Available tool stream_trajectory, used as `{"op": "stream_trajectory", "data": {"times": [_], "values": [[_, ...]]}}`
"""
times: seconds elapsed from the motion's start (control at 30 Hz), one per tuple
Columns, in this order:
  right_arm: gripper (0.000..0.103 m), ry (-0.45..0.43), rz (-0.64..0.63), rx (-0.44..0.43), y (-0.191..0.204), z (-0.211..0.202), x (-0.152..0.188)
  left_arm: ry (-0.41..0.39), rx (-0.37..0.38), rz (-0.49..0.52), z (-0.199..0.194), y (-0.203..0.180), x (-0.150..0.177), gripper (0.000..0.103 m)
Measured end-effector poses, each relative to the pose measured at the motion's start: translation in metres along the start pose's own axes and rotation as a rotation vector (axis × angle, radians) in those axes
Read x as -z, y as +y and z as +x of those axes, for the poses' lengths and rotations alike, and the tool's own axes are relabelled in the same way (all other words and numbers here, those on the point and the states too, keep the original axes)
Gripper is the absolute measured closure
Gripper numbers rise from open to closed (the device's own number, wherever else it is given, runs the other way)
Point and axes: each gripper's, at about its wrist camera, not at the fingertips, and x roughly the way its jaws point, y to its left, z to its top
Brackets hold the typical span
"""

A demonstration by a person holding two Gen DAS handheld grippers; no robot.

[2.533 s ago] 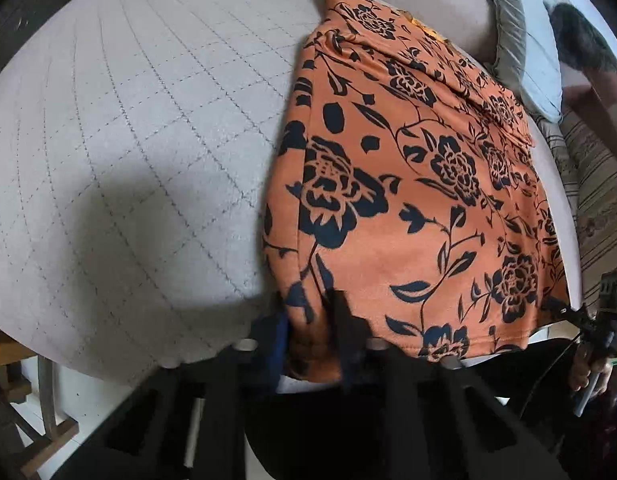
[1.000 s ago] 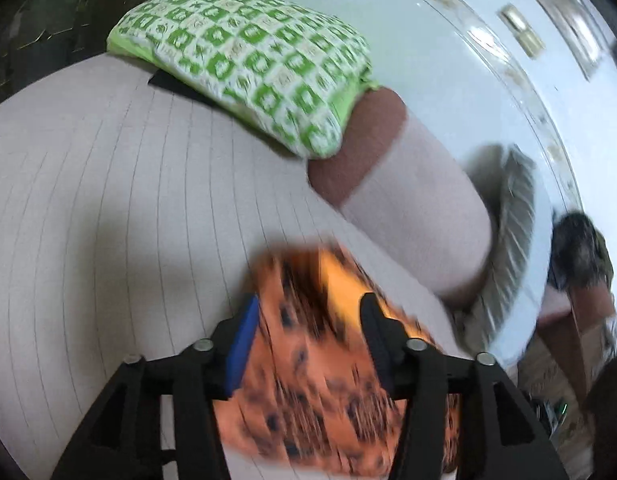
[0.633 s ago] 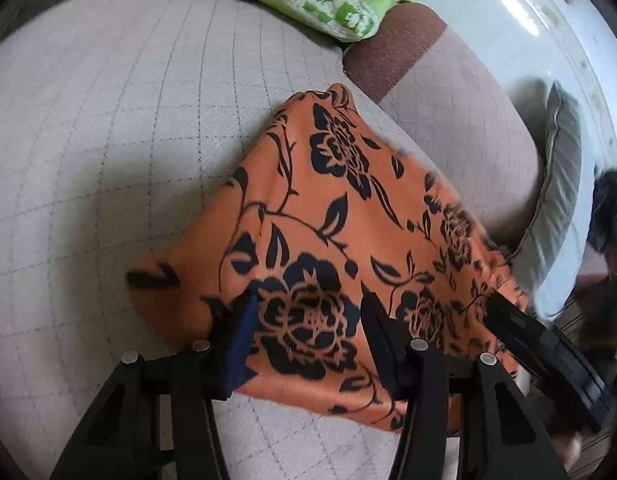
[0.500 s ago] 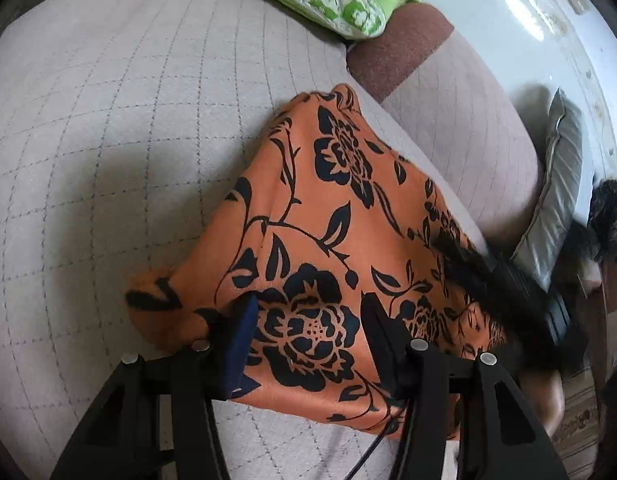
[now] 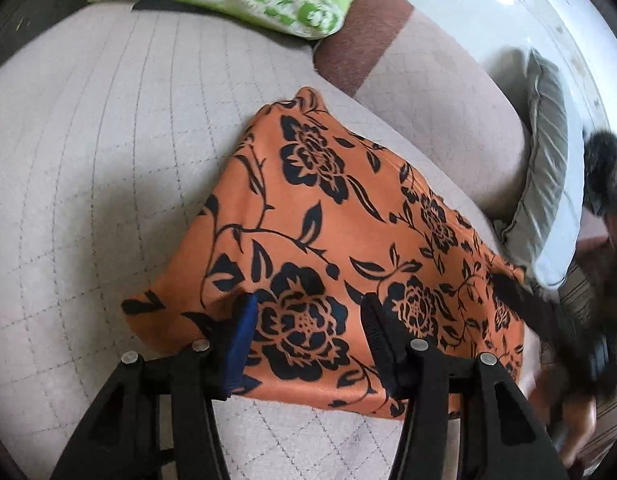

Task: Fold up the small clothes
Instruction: 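Release the hem and flatten the folded blouse with both grippers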

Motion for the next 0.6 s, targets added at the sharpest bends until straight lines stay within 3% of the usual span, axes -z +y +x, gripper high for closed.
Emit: {"op": "stream_trajectory", "data": {"times": [0.13,0.23,0.3,0.4,0.5,0.6], "values": [[0.037,0.025,-0.02,0.038,-0.027,-0.034,0.063,0.028,-0.141,0.077,0.018,-0.004,0.014,0.049],[0.037,0.108,-0.019,0.135,-0.051,-0.015,0.116,0.022,-0.22,0.194,0.021,-0.018,0.022,0.049],[0.036,-0.01,-0.058,0.124,-0.05,-0.031,0.133,0.019,-0.245,0.228,0.023,-0.021,0.025,0.049],[0.037,0.012,-0.044,0.133,-0.047,-0.039,0.125,-0.017,-0.216,0.185,0.013,-0.019,0.02,0.049],[0.037,-0.112,0.045,0.063,-0.05,-0.057,0.11,-0.114,-0.203,0.216,-0.004,-0.03,0.013,0.049],[0.037,-0.145,0.098,-0.012,-0.043,-0.052,0.095,-0.097,-0.105,0.269,-0.001,-0.048,0.015,0.047]]}}
